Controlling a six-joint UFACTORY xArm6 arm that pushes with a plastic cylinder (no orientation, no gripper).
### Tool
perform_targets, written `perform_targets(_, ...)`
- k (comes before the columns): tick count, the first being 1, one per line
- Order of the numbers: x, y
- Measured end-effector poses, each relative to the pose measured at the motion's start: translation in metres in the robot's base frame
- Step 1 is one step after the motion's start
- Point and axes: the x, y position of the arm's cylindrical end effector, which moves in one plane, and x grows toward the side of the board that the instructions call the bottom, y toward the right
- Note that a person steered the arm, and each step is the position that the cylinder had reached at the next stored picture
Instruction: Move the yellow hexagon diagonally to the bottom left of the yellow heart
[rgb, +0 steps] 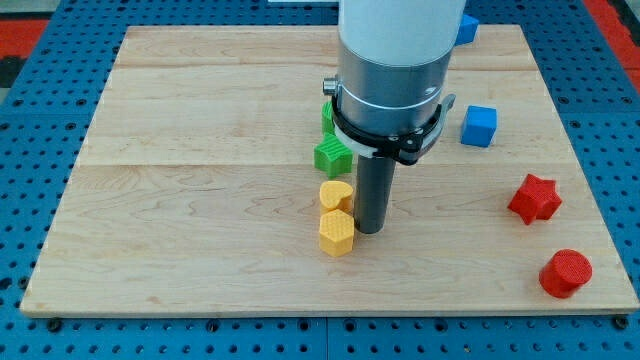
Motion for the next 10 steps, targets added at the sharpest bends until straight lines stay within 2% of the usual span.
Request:
perform_targets(2,0.009,0.002)
perform_targets(3,0.01,0.035)
perform_targets(4,0.012,0.041)
perform_targets(7,0.002,-0.045)
perform_targets(8,-0.018,-0.045)
perform_targets(9,-0.017,-0.045)
perform_targets(10,0.003,-0.05)
